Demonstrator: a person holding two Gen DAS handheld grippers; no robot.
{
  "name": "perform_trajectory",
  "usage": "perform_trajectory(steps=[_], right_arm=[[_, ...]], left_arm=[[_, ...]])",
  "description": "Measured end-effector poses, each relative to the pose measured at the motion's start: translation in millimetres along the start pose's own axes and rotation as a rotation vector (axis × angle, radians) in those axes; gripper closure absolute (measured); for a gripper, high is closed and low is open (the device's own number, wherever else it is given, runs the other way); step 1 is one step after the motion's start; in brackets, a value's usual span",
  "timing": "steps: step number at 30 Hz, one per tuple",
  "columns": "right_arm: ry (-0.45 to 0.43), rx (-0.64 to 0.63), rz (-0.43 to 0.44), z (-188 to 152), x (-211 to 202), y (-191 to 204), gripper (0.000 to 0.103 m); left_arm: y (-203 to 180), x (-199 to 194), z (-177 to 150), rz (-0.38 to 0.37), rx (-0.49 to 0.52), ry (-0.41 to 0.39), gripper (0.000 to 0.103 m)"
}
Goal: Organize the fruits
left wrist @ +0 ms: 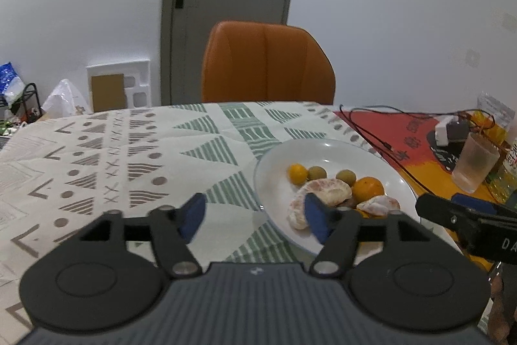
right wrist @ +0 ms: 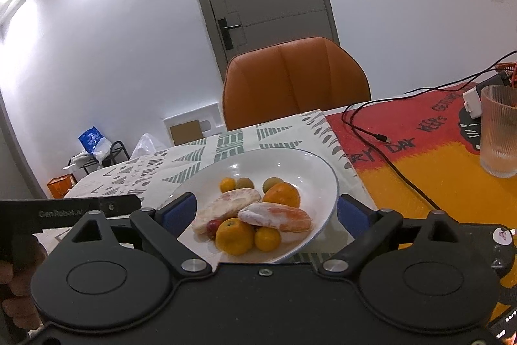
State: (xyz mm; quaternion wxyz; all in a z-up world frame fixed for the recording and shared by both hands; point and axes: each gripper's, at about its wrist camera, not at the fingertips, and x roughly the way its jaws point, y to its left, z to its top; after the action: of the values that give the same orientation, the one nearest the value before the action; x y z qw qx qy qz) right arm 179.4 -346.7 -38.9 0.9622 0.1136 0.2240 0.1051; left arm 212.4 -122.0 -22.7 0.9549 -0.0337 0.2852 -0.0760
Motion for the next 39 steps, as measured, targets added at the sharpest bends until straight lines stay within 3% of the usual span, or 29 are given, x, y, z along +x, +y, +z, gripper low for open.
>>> perform_trajectory(steps=[8, 9, 10, 15, 18, 39], right_arm=[[0.005, -0.014, 0.030, -4.0, -9.0, 16.4, 0.002], [0.007, -0.017, 0.034, -4.2, -9.9, 18.5, 0.000], [0.007, -0.018, 0.039, -4.2, -11.3, 20.7, 0.000], [0.024, -0.013, 0.067, -6.2, -16.1, 30.1, 0.000], [0.028, -0.008, 0.084, -6.6, -20.3, 34.7, 0.000], [0.023, -0.082, 0.180, -9.8, -72.6, 80.8, 0.000]], left_arm=[[12.9, -19.9, -4.8, 0.042, -0.010, -0.005, 0.022], [15.2, -22.2, -6.0, 0.054, -0.009, 0.000, 0.016], [17.3, -24.6, -7.1, 0.063, -0.011, -0.001, 0.012], [28.9, -38.6, -11.1, 0.109, -0.030, 0.000, 0.010], [34.6, -49.7, -13.0, 0.137, -0.041, -0.010, 0.001], [51.9, -140.6, -29.0, 0.202, -0.091, -0.091, 0.000]])
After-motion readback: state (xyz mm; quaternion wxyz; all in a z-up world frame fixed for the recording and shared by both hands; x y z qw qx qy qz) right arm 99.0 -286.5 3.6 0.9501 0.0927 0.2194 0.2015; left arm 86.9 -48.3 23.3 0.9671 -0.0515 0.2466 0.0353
